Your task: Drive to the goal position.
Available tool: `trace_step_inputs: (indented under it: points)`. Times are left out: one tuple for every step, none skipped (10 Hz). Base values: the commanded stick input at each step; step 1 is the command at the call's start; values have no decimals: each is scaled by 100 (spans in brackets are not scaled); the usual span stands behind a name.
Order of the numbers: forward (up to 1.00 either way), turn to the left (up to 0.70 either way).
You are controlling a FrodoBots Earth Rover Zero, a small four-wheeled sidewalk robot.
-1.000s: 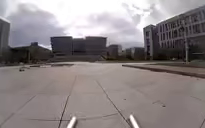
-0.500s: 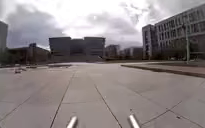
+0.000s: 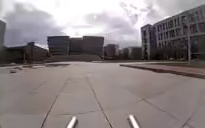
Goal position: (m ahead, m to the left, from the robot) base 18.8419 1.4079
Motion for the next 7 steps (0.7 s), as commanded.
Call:
trace_step_inputs:
  points:
    - [70, 4]
    - [70, 39]
    - [70, 39]
    - [70, 39]
    - [70, 23]
    - [70, 4]
    - [70, 4]
